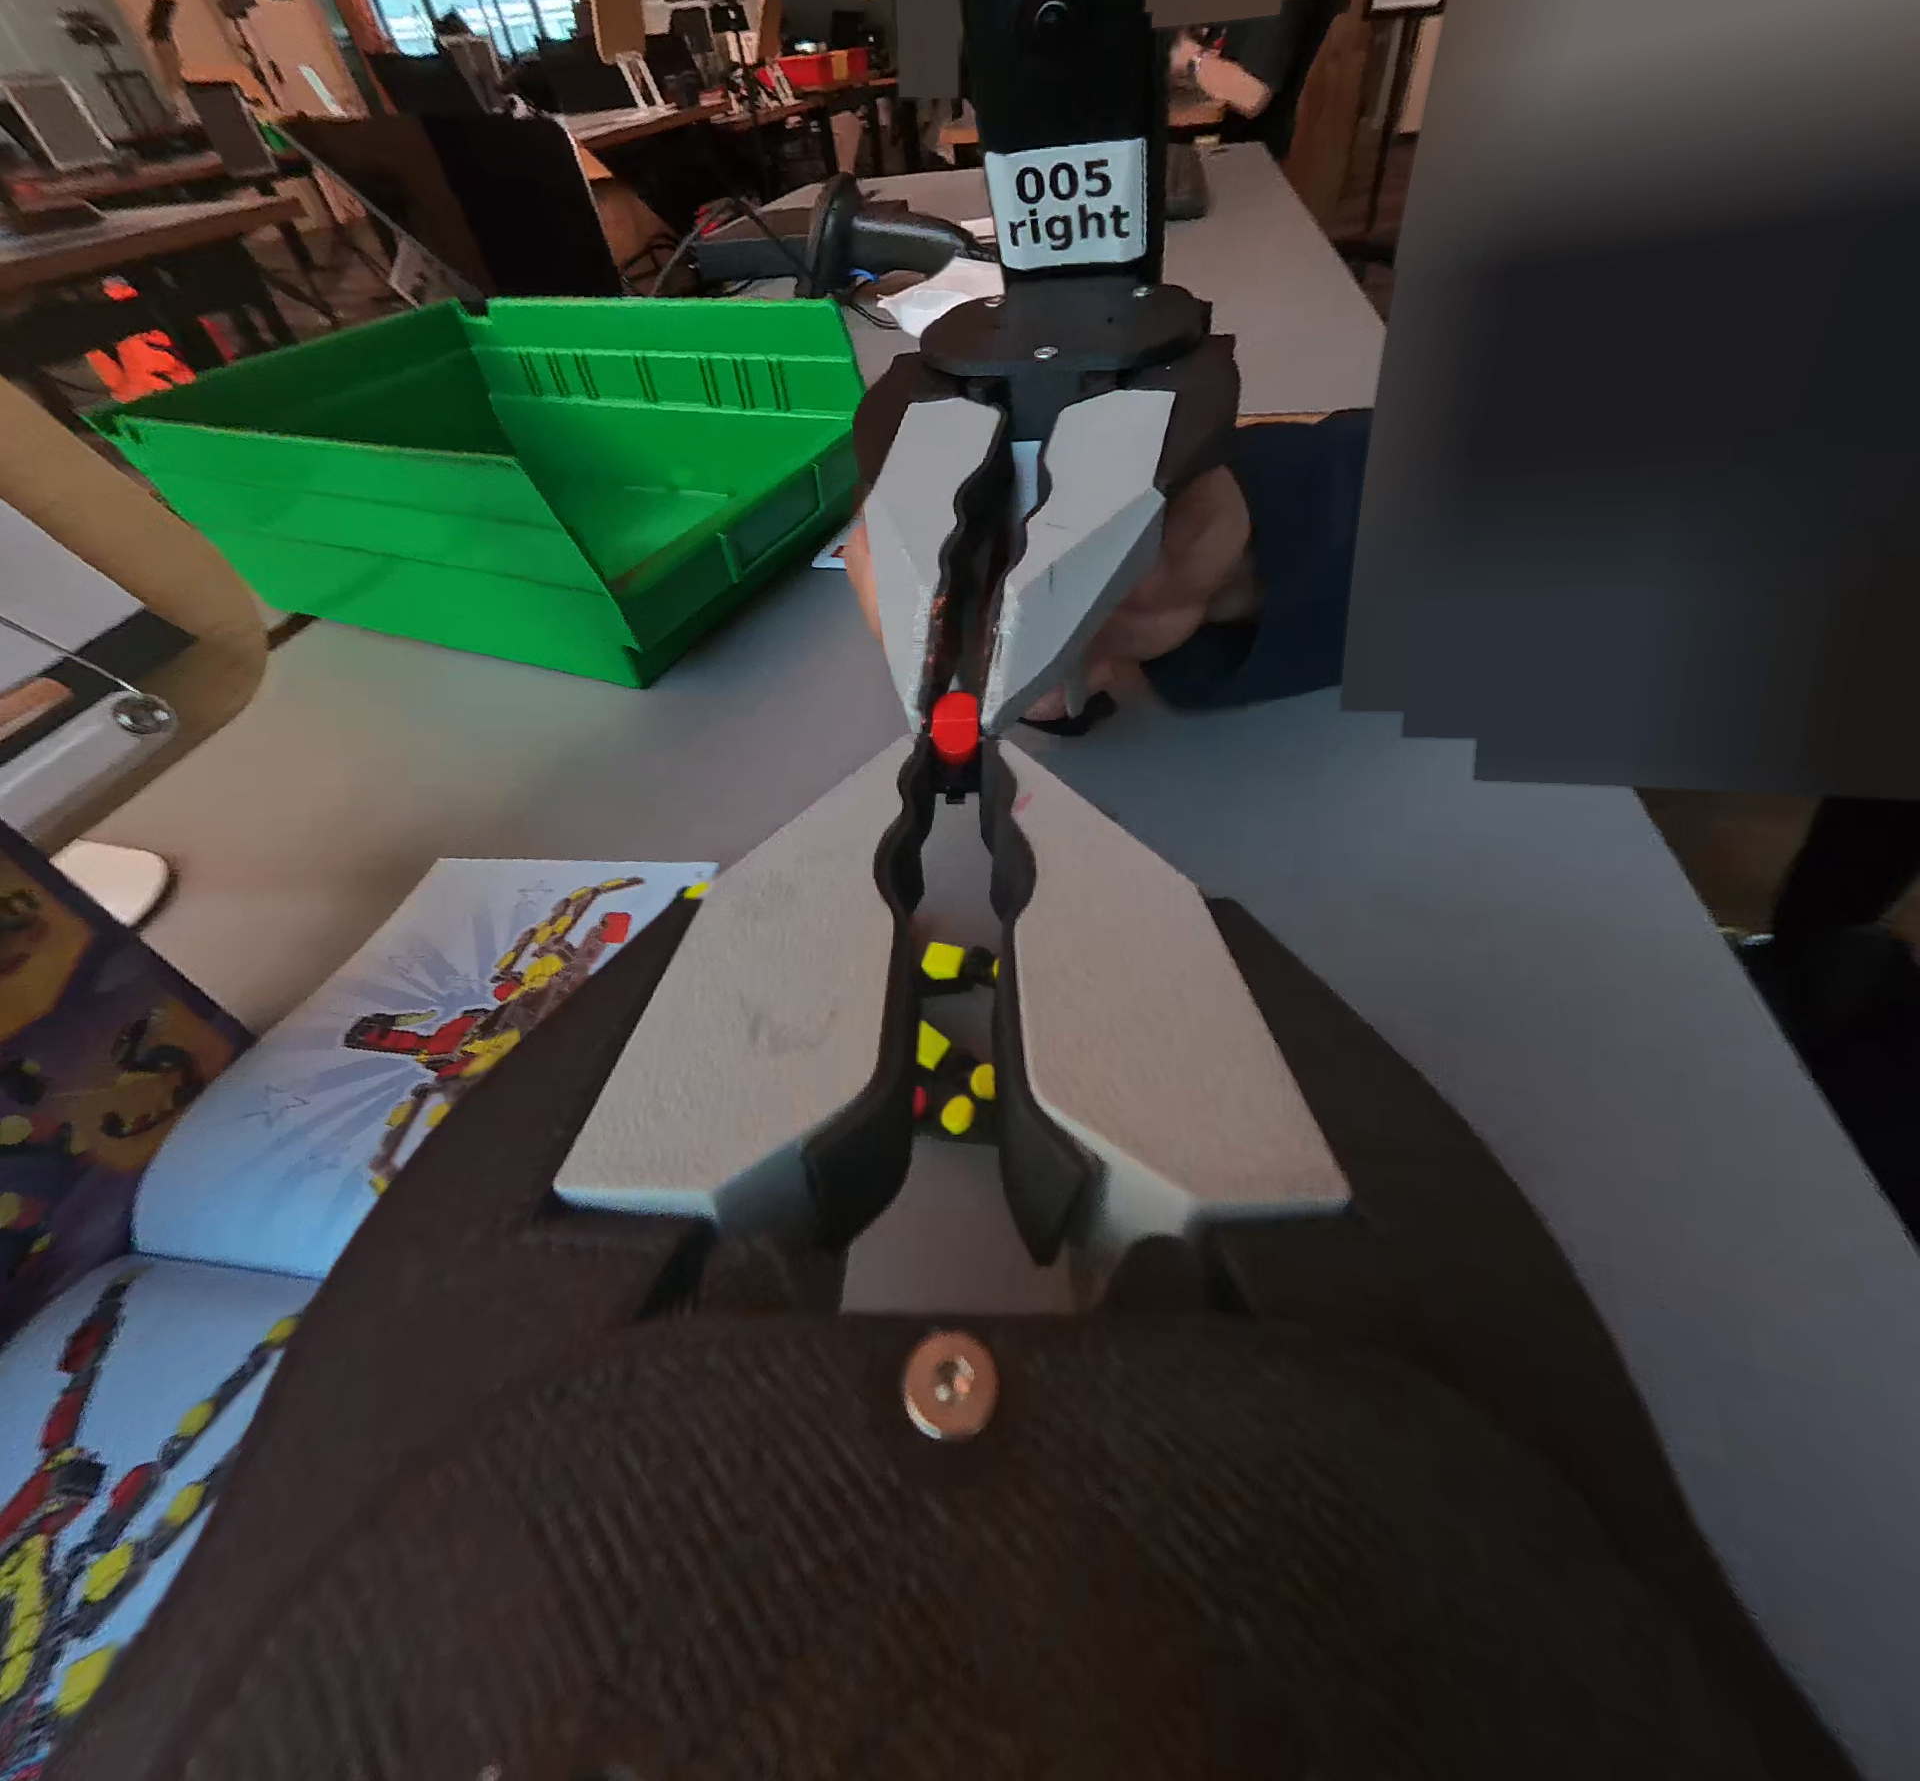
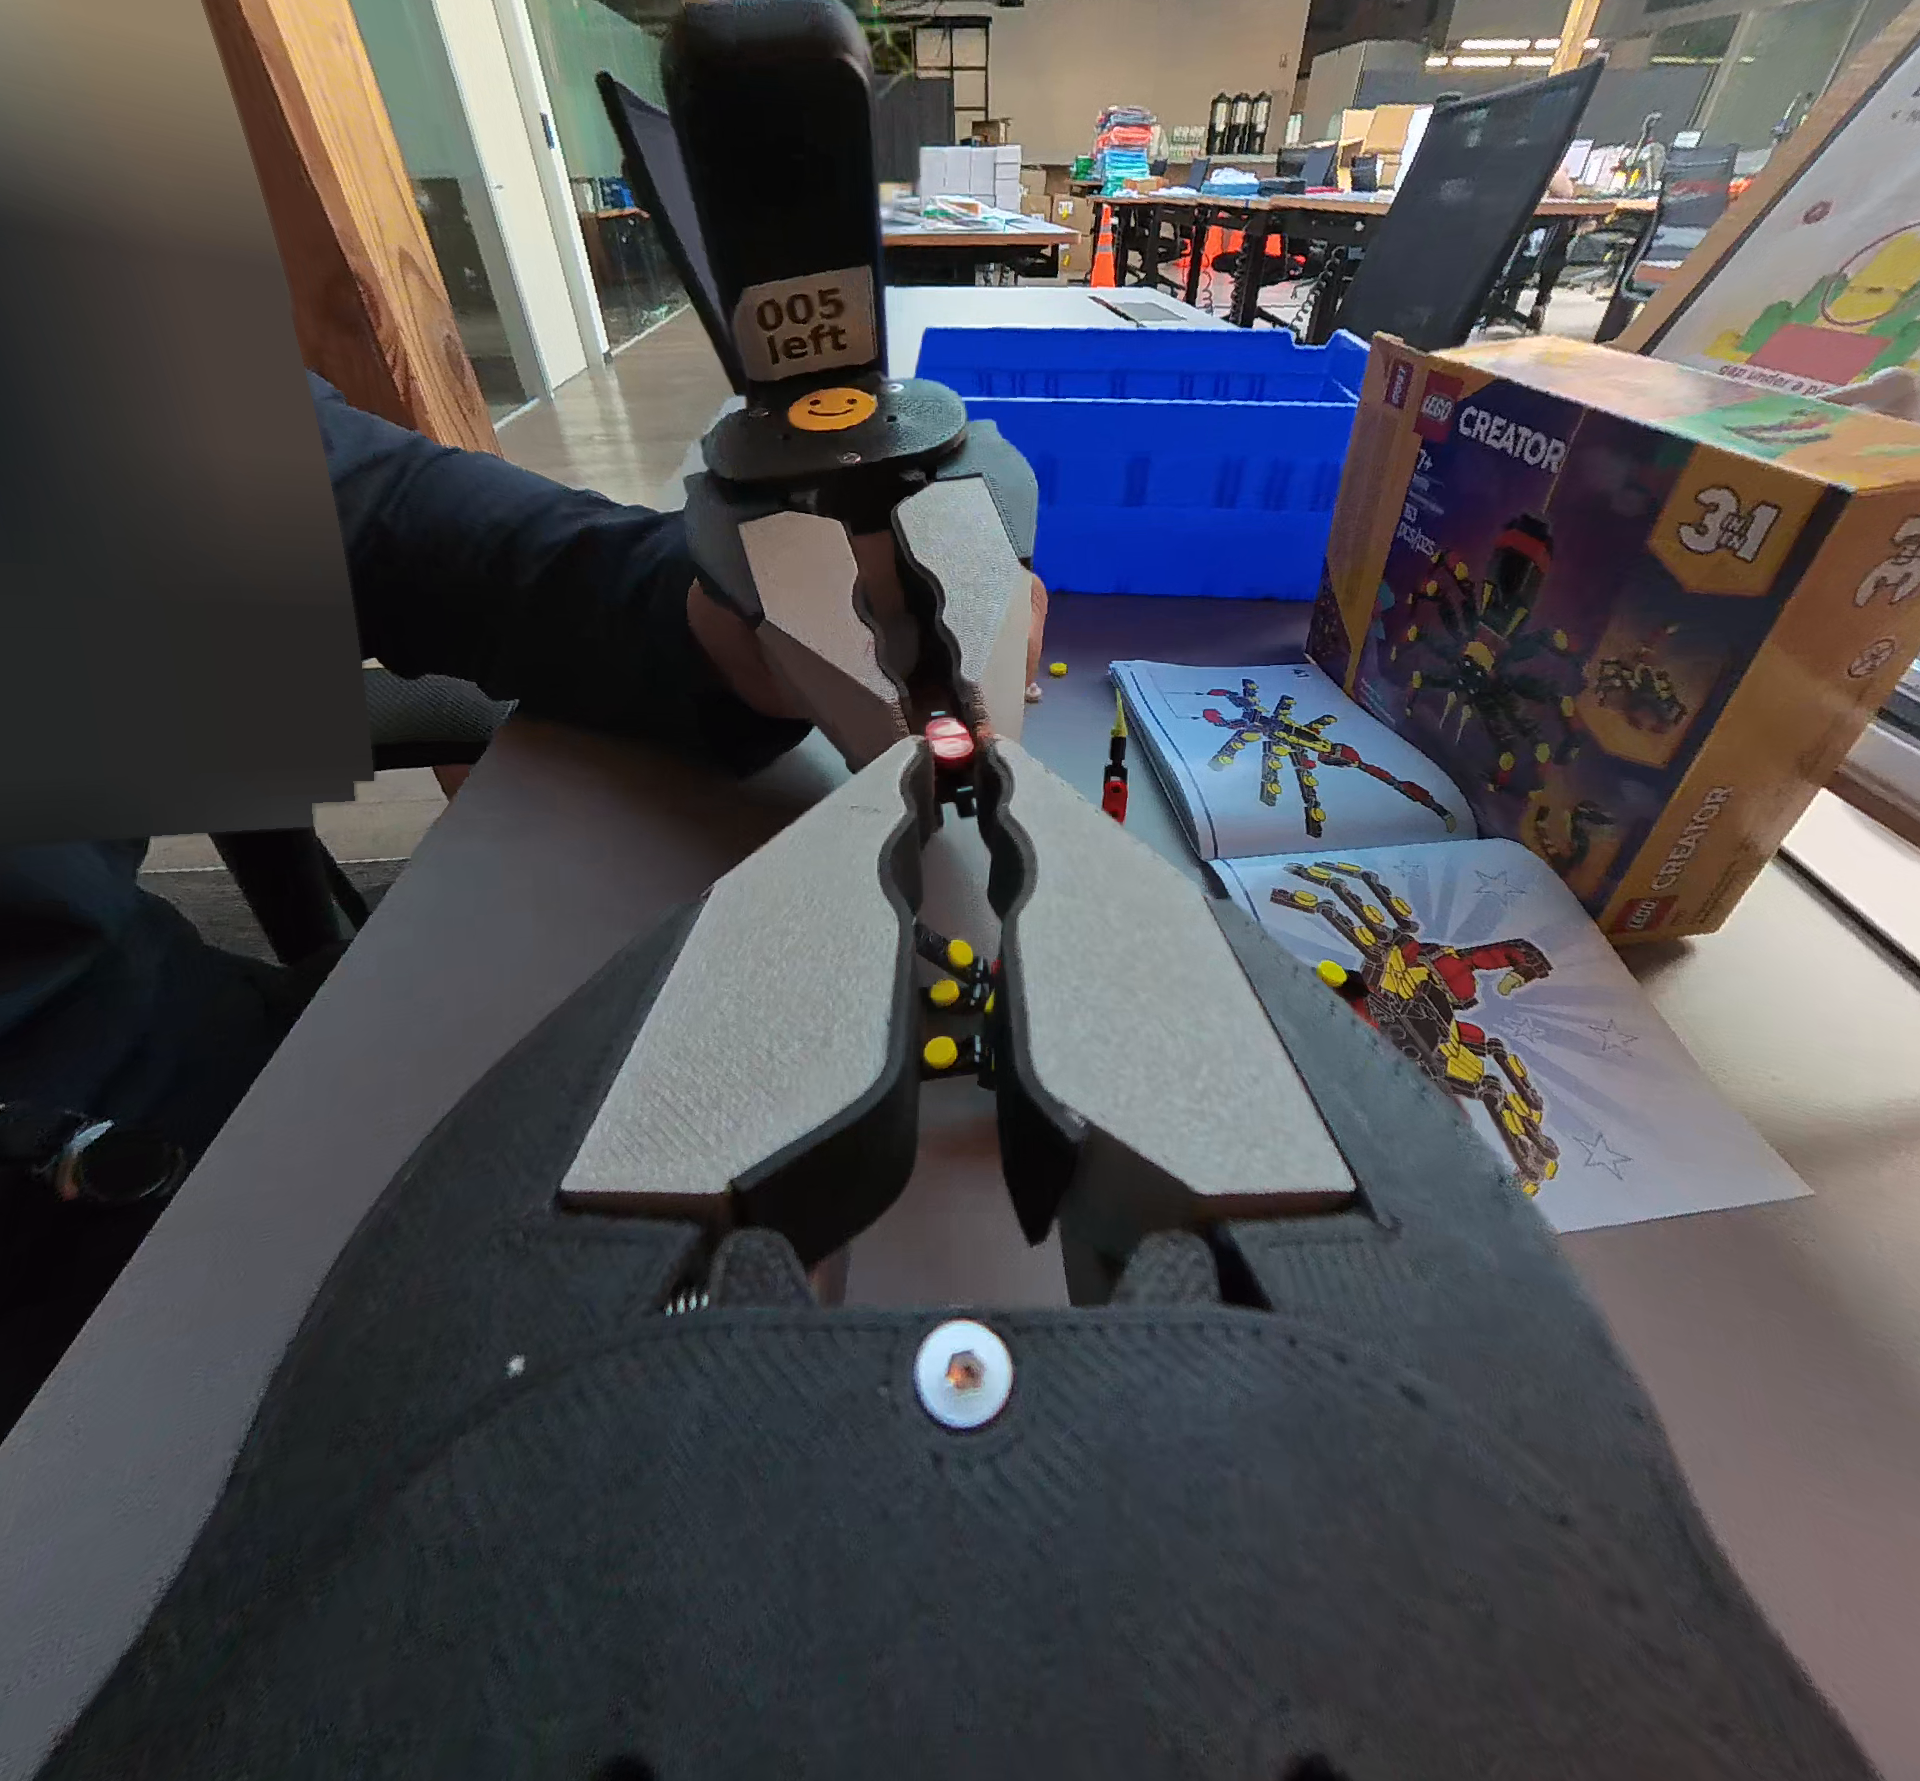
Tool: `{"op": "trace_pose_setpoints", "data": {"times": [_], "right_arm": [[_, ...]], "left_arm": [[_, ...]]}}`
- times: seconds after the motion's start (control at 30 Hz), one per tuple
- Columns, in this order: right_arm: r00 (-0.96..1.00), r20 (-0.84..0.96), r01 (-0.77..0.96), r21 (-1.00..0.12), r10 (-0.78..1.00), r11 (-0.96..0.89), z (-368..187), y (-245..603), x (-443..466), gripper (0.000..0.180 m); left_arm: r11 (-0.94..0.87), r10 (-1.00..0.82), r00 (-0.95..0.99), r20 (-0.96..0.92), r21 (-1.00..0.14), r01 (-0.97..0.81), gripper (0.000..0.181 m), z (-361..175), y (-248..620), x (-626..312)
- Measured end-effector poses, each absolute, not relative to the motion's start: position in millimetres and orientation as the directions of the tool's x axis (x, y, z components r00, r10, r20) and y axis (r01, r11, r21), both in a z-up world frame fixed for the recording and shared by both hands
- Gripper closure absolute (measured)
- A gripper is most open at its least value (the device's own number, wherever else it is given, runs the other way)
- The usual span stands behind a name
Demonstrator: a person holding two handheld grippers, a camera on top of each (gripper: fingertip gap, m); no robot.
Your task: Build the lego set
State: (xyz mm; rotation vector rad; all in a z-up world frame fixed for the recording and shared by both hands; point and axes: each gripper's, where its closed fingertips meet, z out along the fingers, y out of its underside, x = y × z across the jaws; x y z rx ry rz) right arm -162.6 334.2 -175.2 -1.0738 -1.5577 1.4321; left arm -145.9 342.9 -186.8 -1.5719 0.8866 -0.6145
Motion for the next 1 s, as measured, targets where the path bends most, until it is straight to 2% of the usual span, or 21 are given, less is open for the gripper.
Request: {"op": "trace_pose_setpoints", "data": {"times": [0.13,0.27,0.33,0.43,0.53,0.6,0.8,1.0], "right_arm": [[-0.333,0.044,0.038,-0.997,0.942,0.06,-165.8,332.5,-162.8,0.175],[-0.255,0.352,0.01,-0.93,0.9,0.367,-162.2,325.3,-159.7,0.176],[-0.274,0.374,-0.004,-0.922,0.886,0.388,-158.1,319.4,-155.6,0.176],[-0.355,0.368,0.026,-0.915,0.859,0.403,-165.3,312.0,-151.5,0.176],[-0.423,0.394,0.125,-0.867,0.816,0.483,-186.5,310.4,-148.9,0.176],[-0.424,0.395,0.161,-0.853,0.815,0.497,-192.7,310.4,-150.3,0.176],[-0.35,0.16,0.064,-0.979,0.923,0.194,-164.5,317.0,-161.8,0.176],[-0.316,-0.124,0.025,-0.992,0.941,-0.122,-157.4,328.2,-175.6,0.18]], "left_arm": [[0.031,-0.772,0.61,-0.181,-0.968,-0.249,0.176,-177.9,342.8,-146.8],[-0.03,-0.832,0.552,-0.06,-0.988,-0.152,0.175,-174.4,335.0,-142.1],[-0.029,-0.855,0.517,-0.044,-0.991,-0.133,0.176,-170.5,328.8,-137.0],[0.059,-0.847,0.493,-0.201,-0.956,-0.289,0.176,-178.9,323.5,-133.5],[0.115,-0.817,0.447,-0.365,-0.862,-0.493,0.176,-202.4,324.3,-131.9],[0.134,-0.802,0.428,-0.416,-0.824,-0.55,0.176,-209.8,325.4,-133.5],[0.201,-0.688,0.529,-0.497,-0.831,-0.519,0.176,-182.1,334.8,-144.9],[0.14,-0.657,0.609,-0.445,-0.865,-0.481,0.176,-177.9,346.3,-159.2]]}}
